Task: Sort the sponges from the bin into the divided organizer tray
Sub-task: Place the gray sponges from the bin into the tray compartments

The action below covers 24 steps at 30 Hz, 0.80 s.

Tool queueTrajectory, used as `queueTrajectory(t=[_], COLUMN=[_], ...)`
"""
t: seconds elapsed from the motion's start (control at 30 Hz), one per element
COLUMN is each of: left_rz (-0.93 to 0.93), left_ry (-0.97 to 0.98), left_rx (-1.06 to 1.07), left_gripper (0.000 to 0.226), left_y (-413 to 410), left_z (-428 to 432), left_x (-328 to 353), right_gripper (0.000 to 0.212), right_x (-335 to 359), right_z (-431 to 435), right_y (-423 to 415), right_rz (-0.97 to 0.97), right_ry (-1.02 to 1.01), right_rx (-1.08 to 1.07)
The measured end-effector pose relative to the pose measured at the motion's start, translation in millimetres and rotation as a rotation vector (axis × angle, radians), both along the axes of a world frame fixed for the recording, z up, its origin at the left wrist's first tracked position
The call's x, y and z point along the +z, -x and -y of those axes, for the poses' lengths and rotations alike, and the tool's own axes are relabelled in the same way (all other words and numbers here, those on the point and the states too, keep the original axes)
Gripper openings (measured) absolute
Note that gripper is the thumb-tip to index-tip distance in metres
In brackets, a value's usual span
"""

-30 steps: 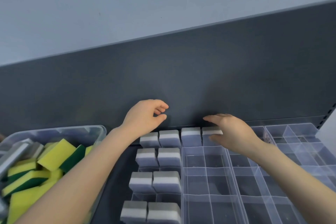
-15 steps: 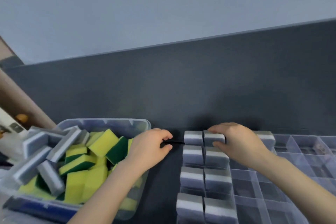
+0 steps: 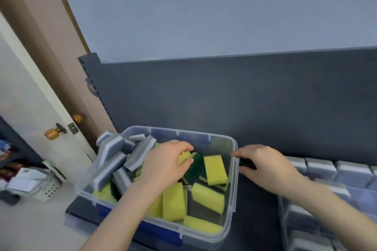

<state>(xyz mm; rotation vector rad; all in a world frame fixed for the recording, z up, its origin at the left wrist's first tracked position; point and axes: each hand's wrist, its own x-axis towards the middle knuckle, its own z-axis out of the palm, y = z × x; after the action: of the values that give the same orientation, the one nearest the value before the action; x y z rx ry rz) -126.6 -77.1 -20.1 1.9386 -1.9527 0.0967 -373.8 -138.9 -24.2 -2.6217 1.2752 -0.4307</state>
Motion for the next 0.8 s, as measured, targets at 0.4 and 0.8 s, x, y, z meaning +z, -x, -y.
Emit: queueTrajectory(t=[0.4,0.8], left_rz=[0.037,-1.409], left_ry=[-0.072,0.069], left_rx=[0.192,0.021], left_gripper=[0.067,0.038], left_y=[-119,-113], left_z=[-14,-21], left_x=[-24,-5], right_gripper=[0.038,0.041], right_x=[-17,-22], right_z=[-32,-23], right_y=[-130,-144], right_rz=[0.168,0.764], right_ry=[-0.093,-0.371], right_rx=[0.026,-0.163])
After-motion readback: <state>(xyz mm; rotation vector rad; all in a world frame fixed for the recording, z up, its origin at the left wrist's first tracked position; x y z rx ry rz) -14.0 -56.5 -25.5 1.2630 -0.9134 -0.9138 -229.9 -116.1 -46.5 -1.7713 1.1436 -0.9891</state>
